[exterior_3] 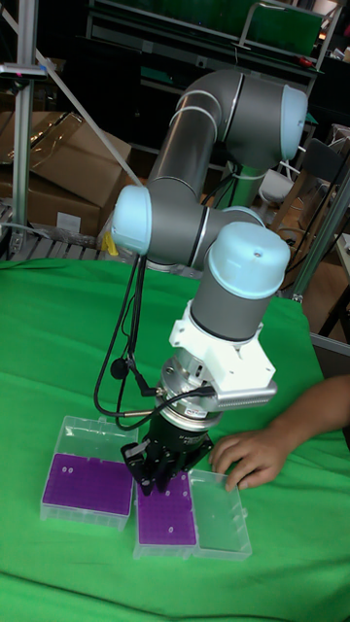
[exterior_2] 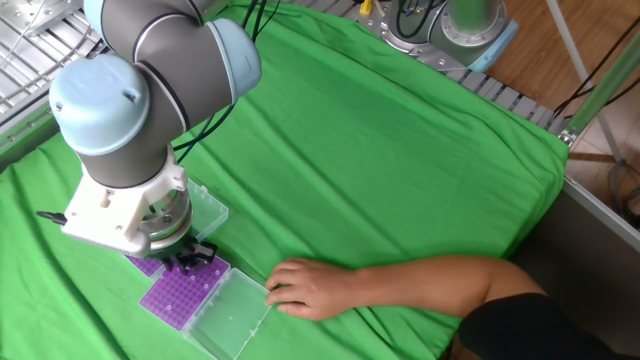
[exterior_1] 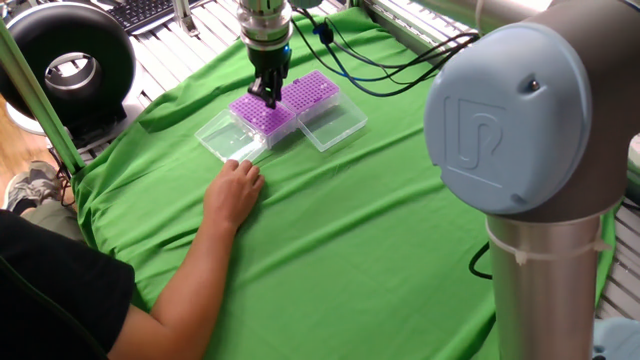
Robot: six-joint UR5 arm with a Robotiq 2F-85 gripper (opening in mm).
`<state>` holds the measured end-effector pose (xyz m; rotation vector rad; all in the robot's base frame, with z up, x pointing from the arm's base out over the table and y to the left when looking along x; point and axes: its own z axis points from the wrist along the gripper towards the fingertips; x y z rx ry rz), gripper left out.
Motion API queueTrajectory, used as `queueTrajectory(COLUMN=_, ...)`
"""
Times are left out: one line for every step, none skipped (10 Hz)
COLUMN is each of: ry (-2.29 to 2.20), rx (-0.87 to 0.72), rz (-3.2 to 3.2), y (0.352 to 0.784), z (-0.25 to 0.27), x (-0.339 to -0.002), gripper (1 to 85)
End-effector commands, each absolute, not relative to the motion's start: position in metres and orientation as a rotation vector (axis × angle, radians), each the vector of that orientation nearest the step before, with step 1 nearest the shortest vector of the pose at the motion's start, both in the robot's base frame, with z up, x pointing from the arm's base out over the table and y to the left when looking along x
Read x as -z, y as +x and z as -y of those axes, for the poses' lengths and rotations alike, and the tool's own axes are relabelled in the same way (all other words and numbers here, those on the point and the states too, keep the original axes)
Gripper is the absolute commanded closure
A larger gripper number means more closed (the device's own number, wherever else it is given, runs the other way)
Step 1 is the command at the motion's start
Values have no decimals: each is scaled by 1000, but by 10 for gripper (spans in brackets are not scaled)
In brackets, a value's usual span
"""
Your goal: Insert a small pipette tip into the holder for small pipette tips
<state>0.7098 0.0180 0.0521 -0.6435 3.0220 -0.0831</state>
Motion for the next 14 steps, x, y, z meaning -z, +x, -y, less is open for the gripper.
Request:
queueTrajectory(ry=-634, rx=48, rz=-3015, y=710, z=-19, x=-49, gripper=593)
queueTrajectory(ry=-640, rx=48, rz=-3009, y=710, z=-17, x=-48, gripper=593)
queueTrajectory(ry=-643, rx=40, rz=-3003, y=711, z=-17, x=-47, gripper=593)
queueTrajectory(ry=-643, rx=43, rz=-3002, y=711, z=-16, x=-47, gripper=593)
queueTrajectory(ry=-640, rx=38, rz=-3000, y=712, z=-17, x=-47, gripper=593)
queueTrajectory(ry=-640, rx=37, rz=-2997, y=712, z=-18, x=-47, gripper=597)
queueTrajectory(ry=-639, rx=32, rz=-2996, y=712, z=-19, x=-47, gripper=597)
queueTrajectory(ry=-639, rx=31, rz=-2994, y=713, z=-19, x=-47, gripper=597)
queueTrajectory(ry=-639, rx=31, rz=-2994, y=713, z=-19, x=-46, gripper=603)
queueTrajectory(ry=-638, rx=29, rz=-2993, y=713, z=-19, x=-46, gripper=607)
queueTrajectory(ry=-636, rx=22, rz=-2992, y=713, z=-20, x=-46, gripper=613)
queueTrajectory(ry=-633, rx=20, rz=-2991, y=714, z=-20, x=-46, gripper=620)
queueTrajectory(ry=-636, rx=17, rz=-2987, y=714, z=-20, x=-45, gripper=623)
queueTrajectory(ry=-638, rx=16, rz=-2981, y=715, z=-19, x=-44, gripper=623)
